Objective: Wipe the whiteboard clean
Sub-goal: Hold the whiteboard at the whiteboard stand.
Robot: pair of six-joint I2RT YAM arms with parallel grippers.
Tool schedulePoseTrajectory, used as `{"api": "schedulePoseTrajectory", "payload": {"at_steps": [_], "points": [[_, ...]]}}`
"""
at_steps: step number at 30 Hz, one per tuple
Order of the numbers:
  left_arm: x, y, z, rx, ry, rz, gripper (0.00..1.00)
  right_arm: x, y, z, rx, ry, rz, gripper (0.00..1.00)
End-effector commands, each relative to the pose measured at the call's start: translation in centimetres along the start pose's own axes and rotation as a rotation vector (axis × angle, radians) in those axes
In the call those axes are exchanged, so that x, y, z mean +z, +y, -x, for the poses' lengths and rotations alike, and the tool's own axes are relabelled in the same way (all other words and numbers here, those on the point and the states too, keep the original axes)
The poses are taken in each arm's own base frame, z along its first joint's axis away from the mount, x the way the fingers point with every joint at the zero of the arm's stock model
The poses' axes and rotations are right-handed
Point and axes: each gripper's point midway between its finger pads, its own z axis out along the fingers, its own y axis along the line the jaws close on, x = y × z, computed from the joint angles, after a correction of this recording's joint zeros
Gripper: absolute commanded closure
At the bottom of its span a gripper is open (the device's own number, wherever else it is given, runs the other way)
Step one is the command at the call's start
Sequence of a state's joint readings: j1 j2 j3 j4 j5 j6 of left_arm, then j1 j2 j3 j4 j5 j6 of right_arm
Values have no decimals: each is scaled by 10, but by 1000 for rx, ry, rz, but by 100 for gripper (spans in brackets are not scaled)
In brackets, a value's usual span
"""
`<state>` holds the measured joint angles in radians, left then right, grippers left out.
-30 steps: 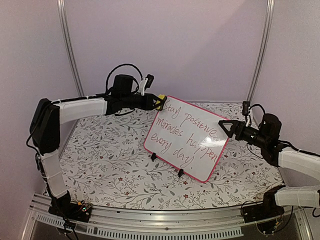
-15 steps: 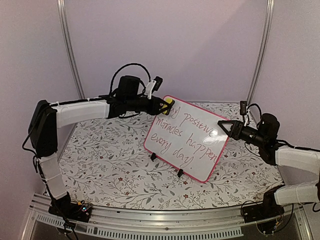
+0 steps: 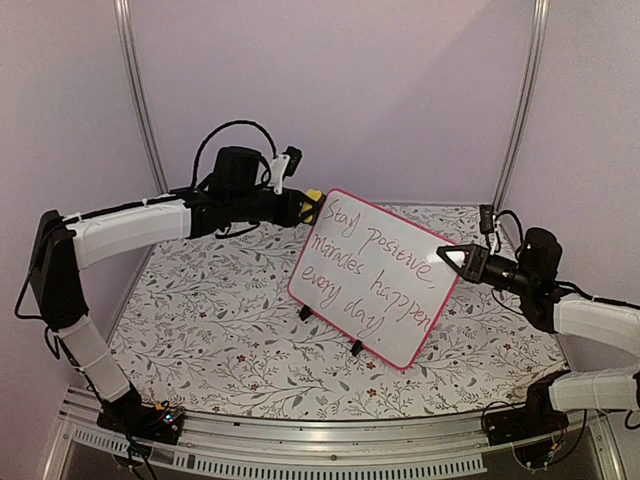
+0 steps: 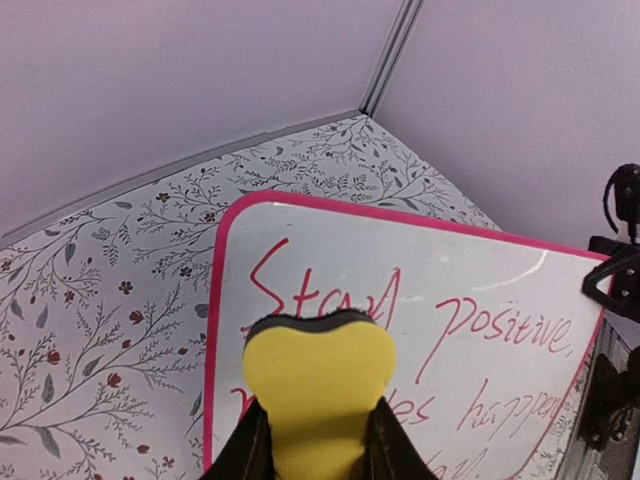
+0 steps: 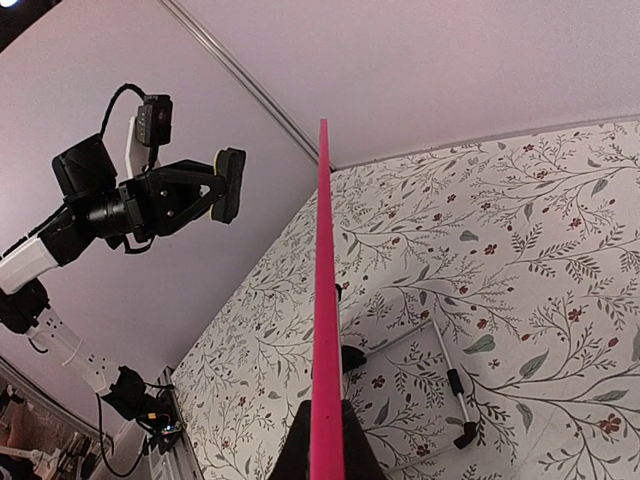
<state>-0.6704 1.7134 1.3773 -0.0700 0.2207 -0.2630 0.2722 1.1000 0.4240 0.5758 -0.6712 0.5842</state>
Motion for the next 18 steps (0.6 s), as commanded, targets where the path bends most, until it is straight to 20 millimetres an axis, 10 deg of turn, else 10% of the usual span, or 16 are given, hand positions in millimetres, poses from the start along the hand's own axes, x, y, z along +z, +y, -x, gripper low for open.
{"api": "schedulePoseTrajectory", "payload": {"at_steps": [1, 18], "points": [[-26, 9, 8, -41, -26, 99, 95, -11, 21, -9, 20, 47, 68, 100], [-68, 5, 9, 18, -76, 131, 94, -12, 46, -22, 91, 145, 173, 100]]}}
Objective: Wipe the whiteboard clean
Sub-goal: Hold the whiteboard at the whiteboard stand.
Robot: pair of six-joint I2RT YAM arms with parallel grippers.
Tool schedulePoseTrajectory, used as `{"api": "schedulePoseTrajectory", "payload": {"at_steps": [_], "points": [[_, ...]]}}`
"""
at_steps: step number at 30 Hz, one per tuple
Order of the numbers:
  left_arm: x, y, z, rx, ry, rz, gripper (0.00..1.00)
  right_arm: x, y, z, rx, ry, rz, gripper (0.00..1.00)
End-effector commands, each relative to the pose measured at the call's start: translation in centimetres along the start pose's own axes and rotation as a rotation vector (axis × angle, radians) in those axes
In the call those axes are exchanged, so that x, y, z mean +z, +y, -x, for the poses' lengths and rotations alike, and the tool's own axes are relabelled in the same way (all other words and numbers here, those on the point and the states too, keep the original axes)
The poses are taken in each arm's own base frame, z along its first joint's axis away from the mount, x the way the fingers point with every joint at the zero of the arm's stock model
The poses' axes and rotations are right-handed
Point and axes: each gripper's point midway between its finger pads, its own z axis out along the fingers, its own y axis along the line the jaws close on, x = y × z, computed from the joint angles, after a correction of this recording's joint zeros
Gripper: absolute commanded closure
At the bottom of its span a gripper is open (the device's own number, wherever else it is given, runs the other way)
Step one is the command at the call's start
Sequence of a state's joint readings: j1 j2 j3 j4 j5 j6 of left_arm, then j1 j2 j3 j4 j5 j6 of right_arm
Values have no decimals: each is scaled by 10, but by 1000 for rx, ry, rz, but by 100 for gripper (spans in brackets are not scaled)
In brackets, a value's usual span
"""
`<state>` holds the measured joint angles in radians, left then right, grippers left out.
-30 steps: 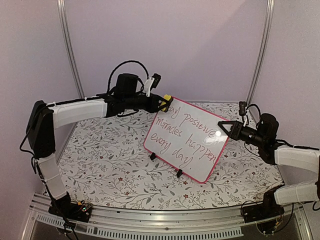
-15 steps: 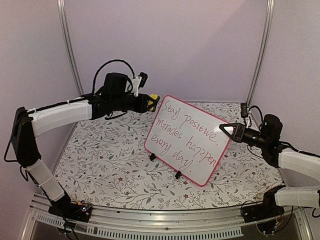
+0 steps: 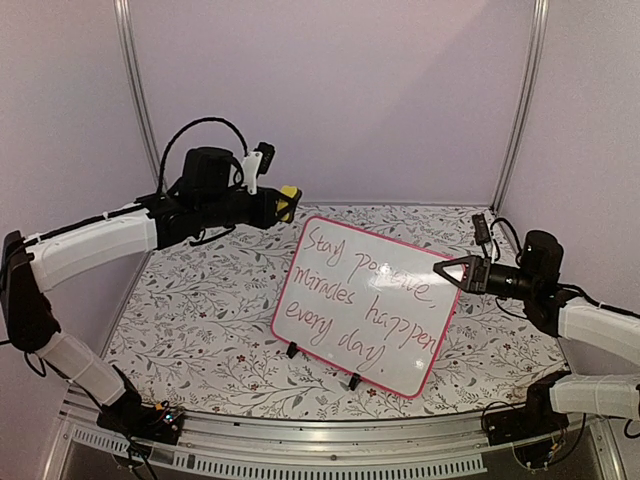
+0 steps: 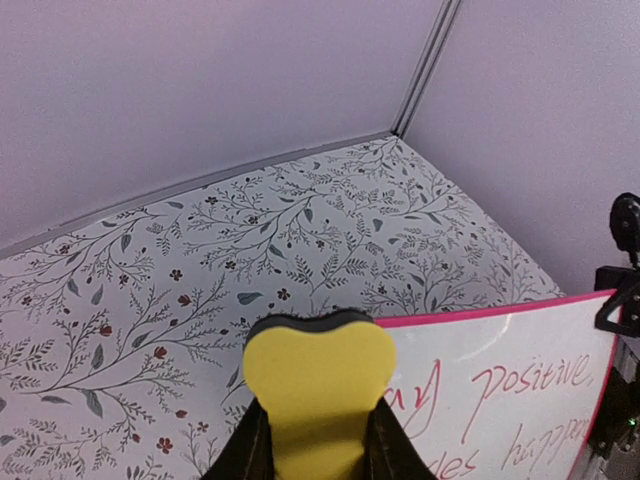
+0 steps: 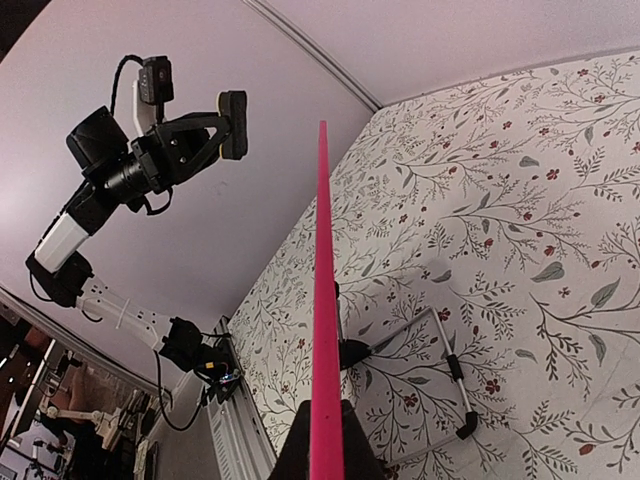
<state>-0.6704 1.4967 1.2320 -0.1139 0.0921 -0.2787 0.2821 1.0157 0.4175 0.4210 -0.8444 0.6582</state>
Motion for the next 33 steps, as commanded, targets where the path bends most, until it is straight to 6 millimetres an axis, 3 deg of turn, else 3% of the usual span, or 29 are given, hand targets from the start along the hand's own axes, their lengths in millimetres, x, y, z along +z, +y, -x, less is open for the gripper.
{"api": "schedulePoseTrajectory", "payload": {"at_steps": [1, 7, 13, 18, 25, 27, 33], "points": [[-8, 0, 2, 32, -19, 20, 94, 1, 17, 6, -48, -11, 51, 100], [-2, 8, -21, 81, -5, 62, 94, 0, 12, 9, -99, -42, 15, 100], [2, 3, -30, 78, 3, 27, 94, -3, 13, 18, -147, -101, -8, 100], [5, 1, -25, 83, -4, 19, 94, 1, 14, 16, -137, -89, 26, 100], [16, -2, 18, 129, -15, 54, 94, 6, 12, 12, -139, -82, 57, 100], [22, 1, 18, 144, -13, 66, 95, 9, 13, 10, -130, -56, 73, 100], [22, 11, -10, 146, -1, 89, 95, 7, 12, 9, -137, -58, 60, 100]]}}
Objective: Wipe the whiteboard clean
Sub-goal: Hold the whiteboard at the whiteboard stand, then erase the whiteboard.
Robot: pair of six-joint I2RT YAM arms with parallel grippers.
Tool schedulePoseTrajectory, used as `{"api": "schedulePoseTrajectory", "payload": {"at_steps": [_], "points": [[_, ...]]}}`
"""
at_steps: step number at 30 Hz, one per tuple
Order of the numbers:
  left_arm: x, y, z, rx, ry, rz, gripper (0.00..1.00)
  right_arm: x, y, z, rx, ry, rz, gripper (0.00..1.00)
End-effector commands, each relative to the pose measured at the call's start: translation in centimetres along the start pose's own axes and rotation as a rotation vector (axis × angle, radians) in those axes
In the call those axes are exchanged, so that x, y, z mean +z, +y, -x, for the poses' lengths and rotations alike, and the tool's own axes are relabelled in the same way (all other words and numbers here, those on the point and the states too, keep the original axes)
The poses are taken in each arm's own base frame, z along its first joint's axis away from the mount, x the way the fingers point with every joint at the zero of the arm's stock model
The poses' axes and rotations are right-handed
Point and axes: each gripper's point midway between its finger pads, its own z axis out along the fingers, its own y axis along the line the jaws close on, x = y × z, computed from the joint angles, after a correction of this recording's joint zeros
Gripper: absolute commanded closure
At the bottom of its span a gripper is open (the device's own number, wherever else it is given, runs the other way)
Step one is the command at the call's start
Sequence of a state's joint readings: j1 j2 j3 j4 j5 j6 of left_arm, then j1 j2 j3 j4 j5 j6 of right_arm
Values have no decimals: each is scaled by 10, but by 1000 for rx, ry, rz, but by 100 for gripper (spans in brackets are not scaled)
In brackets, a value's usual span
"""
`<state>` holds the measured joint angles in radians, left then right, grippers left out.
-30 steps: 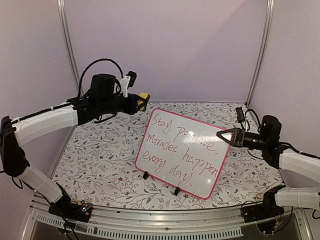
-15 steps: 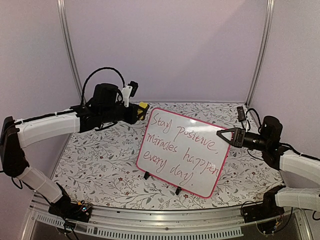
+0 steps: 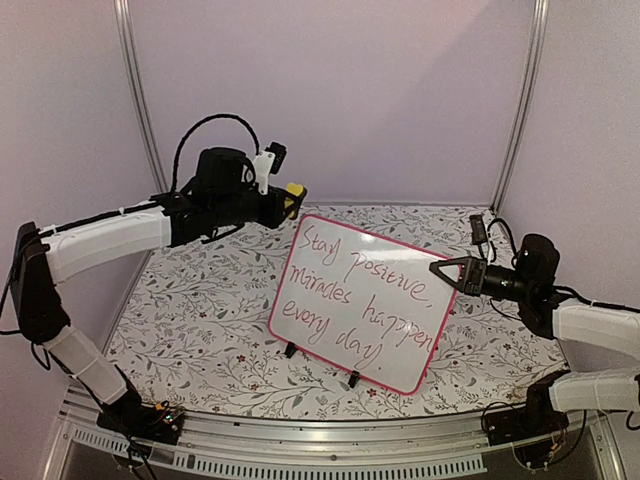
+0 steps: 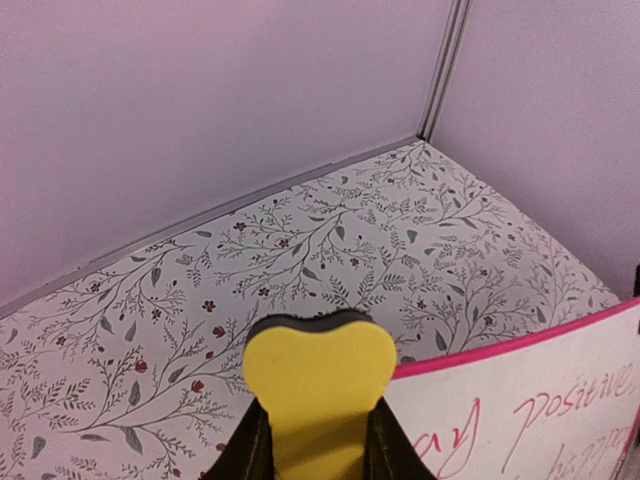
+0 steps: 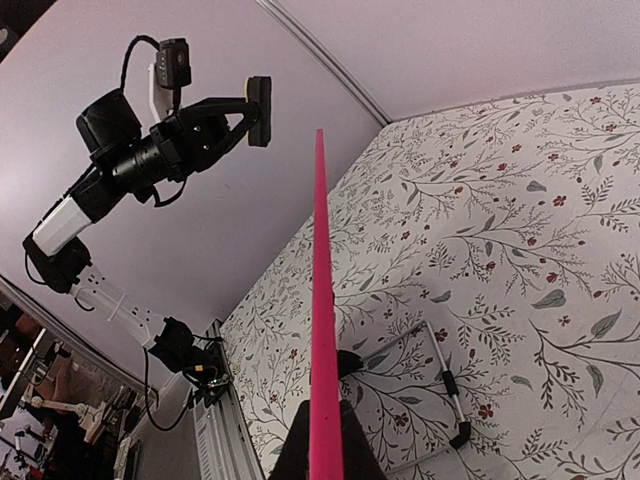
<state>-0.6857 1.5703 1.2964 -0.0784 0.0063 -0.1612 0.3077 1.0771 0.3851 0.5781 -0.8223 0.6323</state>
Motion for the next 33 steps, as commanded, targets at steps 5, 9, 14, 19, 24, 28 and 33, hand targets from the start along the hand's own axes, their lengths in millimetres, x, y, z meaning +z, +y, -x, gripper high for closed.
{"api": "schedulePoseTrajectory", "payload": {"at_steps": [5, 9, 14, 19, 24, 28, 33], "points": [[12, -2, -41, 34, 87, 13, 98, 2, 7, 13, -52, -31, 5, 100], [15, -2, -47, 53, 108, 41, 99, 3, 5, 13, -44, -23, -5, 100], [17, -11, -57, 91, 138, 64, 100, 3, 4, 13, -39, -19, -13, 100], [23, -22, -69, 110, 166, 44, 100, 3, 4, 12, -40, -16, -14, 100], [24, -19, -71, 108, 171, 68, 100, 3, 5, 13, -39, -13, -10, 100], [30, -18, -80, 112, 196, 67, 100, 3, 7, 13, -41, -15, -9, 100], [38, -19, -92, 109, 231, 63, 100, 2, 5, 11, -37, -11, -12, 100]]}}
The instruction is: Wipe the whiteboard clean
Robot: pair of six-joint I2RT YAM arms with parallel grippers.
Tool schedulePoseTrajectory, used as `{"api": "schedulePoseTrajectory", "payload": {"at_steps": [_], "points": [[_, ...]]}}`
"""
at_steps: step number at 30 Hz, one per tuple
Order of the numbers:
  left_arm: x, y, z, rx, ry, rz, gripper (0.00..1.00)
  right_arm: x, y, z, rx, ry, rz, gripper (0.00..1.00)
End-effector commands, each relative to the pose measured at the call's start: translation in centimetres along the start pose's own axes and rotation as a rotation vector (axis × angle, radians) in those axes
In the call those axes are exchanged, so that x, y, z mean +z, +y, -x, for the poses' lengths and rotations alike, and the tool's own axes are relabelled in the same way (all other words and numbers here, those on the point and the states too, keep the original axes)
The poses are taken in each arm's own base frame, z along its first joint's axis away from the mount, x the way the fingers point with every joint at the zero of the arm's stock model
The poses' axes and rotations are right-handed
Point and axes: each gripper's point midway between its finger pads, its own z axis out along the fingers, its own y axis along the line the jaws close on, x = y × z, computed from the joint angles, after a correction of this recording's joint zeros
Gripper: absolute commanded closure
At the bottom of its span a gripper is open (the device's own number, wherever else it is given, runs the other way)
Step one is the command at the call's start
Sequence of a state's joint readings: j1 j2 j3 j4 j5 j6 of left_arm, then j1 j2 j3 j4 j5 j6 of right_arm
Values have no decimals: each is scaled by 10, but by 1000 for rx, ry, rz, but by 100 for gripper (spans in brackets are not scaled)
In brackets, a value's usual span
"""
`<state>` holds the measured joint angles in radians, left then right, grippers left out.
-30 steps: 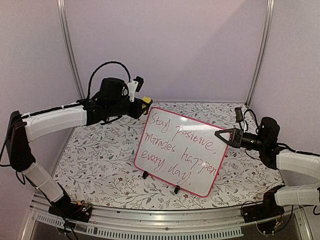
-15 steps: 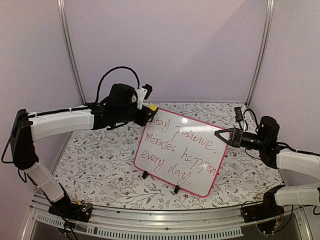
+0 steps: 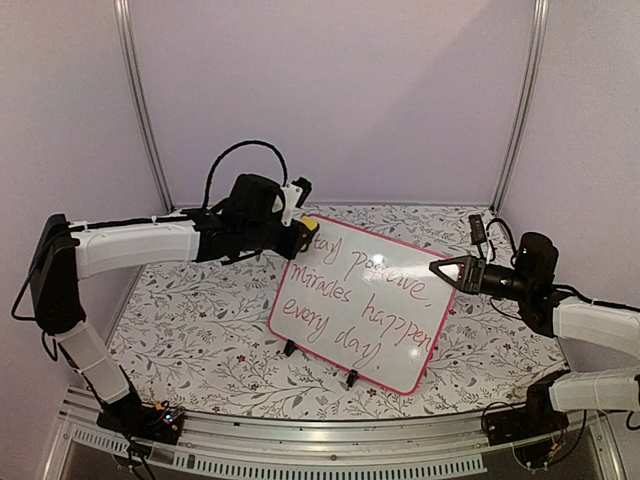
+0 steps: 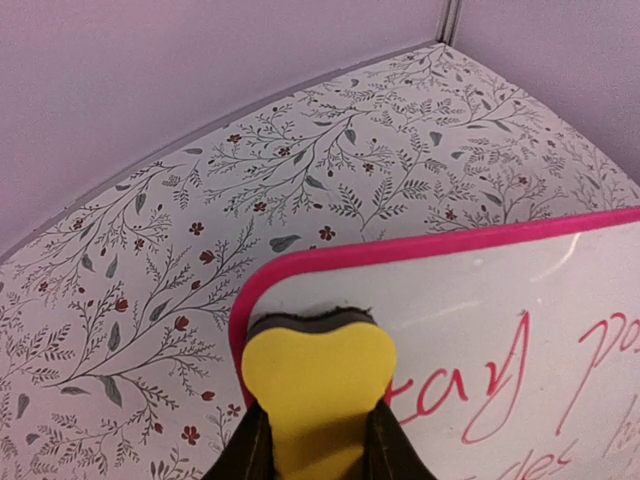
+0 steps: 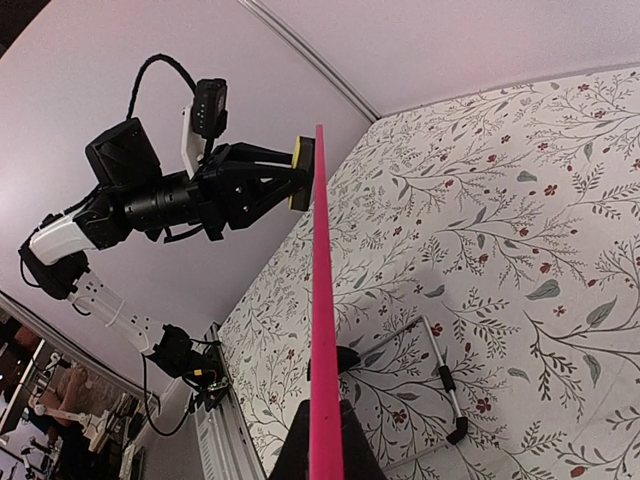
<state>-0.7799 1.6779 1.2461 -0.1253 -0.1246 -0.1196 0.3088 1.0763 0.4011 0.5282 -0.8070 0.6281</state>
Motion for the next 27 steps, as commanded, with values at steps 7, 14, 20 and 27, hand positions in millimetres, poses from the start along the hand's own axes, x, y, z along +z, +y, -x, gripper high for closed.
{"api": "schedulePoseTrajectory", "payload": {"at_steps": [7, 14, 20, 27], "points": [[10, -5, -15, -3, 90, 24, 100, 2, 9, 10, -52, -16, 15, 100], [11, -9, -47, -41, 178, -2, 100, 2, 9, 12, -57, -17, 13, 100], [6, -13, -64, -72, 221, -30, 100, 3, 10, 13, -57, -16, 15, 100], [1, -13, -85, -88, 262, -36, 100, 3, 11, 12, -58, -13, 21, 100]]}}
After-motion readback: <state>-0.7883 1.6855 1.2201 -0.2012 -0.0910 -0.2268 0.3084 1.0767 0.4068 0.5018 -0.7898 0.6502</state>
